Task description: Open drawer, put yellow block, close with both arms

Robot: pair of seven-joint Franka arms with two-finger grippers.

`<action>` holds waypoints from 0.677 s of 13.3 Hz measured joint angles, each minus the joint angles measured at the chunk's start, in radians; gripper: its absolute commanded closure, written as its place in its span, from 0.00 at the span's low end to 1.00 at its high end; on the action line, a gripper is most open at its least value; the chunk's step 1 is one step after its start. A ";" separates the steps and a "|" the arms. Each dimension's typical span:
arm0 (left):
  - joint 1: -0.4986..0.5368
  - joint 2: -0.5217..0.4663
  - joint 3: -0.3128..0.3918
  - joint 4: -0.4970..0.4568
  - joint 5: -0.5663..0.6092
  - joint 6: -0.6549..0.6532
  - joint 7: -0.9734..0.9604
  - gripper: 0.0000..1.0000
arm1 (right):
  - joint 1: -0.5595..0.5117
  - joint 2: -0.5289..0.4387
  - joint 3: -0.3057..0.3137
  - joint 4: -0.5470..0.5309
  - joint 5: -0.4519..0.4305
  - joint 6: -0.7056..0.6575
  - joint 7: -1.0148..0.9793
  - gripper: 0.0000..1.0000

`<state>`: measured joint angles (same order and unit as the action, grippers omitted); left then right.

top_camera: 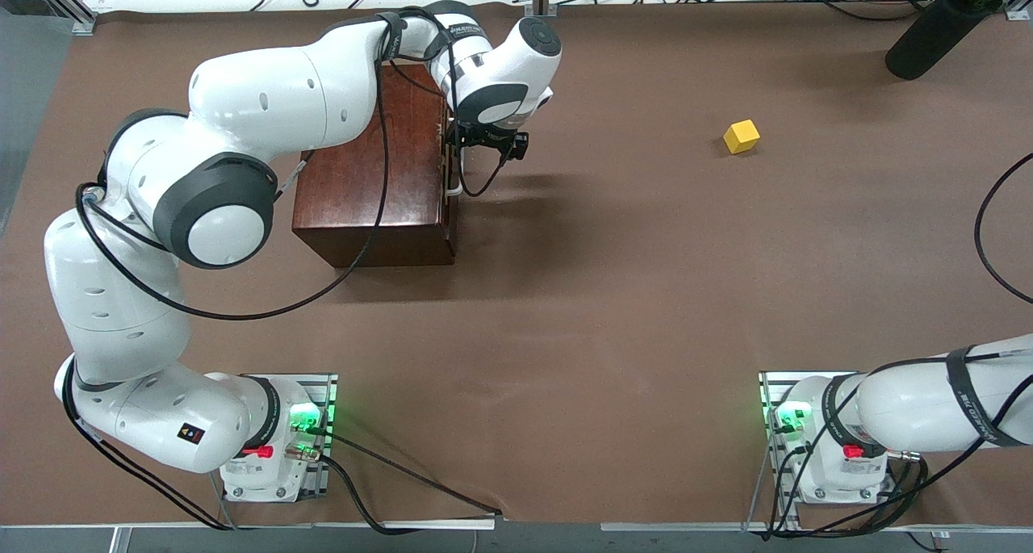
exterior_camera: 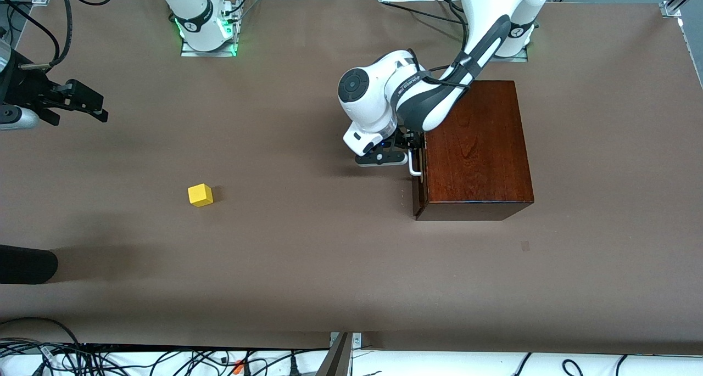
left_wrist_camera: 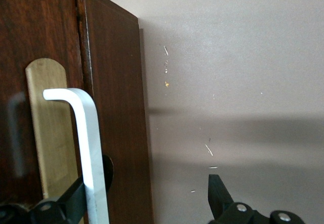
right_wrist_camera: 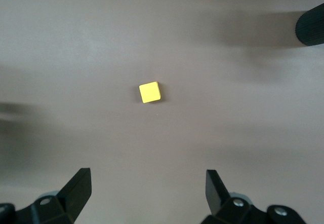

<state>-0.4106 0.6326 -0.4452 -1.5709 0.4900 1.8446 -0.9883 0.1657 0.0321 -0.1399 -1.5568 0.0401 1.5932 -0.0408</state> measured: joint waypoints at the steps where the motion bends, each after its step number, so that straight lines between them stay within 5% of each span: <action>1: 0.000 0.000 0.000 0.000 0.000 0.002 -0.005 0.00 | 0.000 0.000 0.000 0.000 0.000 0.000 0.000 0.00; 9: -0.030 0.008 -0.003 0.018 0.000 0.033 -0.071 0.00 | 0.003 0.000 0.005 0.000 0.002 0.003 0.000 0.00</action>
<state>-0.4411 0.6405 -0.4482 -1.5533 0.4901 1.8774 -1.0597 0.1691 0.0321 -0.1344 -1.5567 0.0418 1.5958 -0.0408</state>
